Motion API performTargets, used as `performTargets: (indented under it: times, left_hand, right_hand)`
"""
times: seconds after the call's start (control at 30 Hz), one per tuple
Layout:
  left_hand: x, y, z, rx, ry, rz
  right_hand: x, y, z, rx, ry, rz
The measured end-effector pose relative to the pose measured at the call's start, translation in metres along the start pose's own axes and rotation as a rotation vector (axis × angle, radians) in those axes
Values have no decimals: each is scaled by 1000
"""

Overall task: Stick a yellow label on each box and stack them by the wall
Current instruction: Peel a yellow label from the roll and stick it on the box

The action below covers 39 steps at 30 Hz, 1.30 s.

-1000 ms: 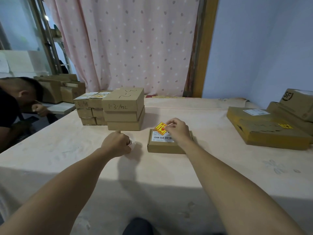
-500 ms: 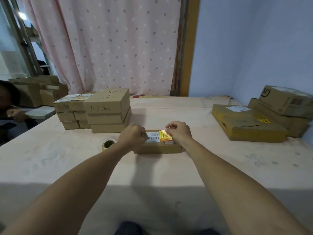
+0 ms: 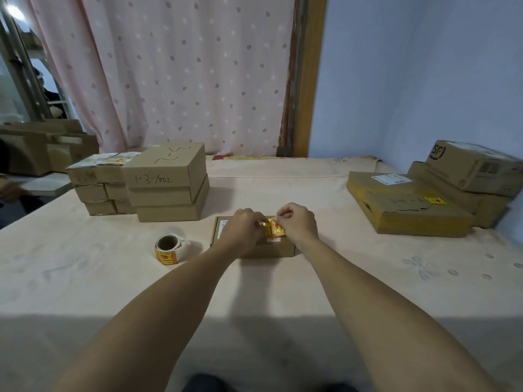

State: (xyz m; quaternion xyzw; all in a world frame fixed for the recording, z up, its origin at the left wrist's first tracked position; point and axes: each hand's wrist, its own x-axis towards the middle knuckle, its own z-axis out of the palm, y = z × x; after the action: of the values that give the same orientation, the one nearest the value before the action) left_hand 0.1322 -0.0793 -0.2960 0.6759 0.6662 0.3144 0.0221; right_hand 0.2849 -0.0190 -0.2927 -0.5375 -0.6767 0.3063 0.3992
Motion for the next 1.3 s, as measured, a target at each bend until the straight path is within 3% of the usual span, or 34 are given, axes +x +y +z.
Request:
performTargets:
  times: [0.27, 0.63, 0.97, 1.3]
  left_hand:
    - [10, -3, 14, -17, -48, -87]
    - [11, 1, 8, 59, -122, -38]
    - [5, 2, 5, 62, -129, -27]
    - [-9, -24, -22, 149, -70, -135]
  right_hand:
    - [1, 16, 4, -70, -3, 6]
    - [8, 29, 9, -210, -9, -65]
    - [-7, 42, -4, -4, -113, -10]
    - [-17, 43, -16, -8, -159, 22]
